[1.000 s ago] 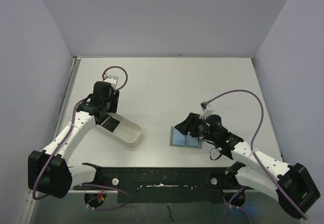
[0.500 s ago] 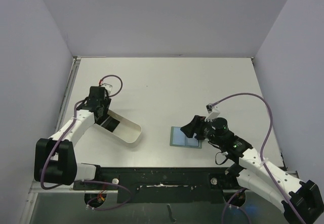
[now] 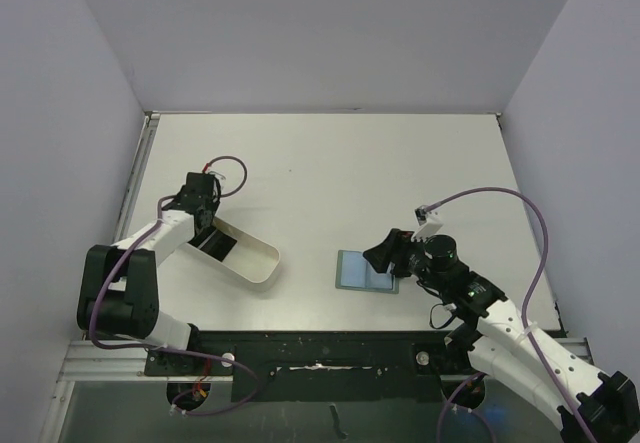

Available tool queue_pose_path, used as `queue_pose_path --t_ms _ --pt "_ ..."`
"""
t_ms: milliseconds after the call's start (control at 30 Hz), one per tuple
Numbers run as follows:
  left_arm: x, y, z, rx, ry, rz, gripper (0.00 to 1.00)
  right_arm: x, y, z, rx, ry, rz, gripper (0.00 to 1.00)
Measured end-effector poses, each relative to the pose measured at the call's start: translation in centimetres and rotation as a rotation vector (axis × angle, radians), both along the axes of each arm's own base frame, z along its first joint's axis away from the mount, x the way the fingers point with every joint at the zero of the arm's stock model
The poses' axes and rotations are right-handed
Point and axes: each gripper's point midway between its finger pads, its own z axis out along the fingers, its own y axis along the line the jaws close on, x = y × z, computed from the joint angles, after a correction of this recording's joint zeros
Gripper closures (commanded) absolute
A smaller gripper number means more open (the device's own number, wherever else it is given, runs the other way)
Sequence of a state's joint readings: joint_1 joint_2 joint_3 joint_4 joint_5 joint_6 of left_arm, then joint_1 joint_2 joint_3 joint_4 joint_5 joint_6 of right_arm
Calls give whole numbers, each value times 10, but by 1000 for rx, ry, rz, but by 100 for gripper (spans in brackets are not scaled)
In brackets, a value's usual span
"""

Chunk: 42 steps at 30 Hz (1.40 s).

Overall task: Put the credit cards into the card holder
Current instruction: Turn over the card slot in the card holder, then pick up the credit card from the storage box.

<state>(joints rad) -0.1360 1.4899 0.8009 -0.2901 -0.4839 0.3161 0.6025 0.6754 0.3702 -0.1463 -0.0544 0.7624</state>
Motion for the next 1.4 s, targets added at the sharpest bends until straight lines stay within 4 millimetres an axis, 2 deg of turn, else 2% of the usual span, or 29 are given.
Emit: queue_pose_path --t_ms 333,600,867,1200,1400 --pt "4 9 9 63 -24 14 64 1 -3 -1 -6 1 -15 34" --pt "4 8 9 70 -21 4 79 2 -3 -1 -7 3 -17 34" --pt "6 4 14 73 -17 -8 99 1 -4 2 1 -9 -16 34" --pt "4 -16 24 16 -2 -26 100 -3 -7 3 0 -7 -17 34" --pt "1 -28 45 -75 -60 1 100 -7 -10 -3 -16 20 -20 34"
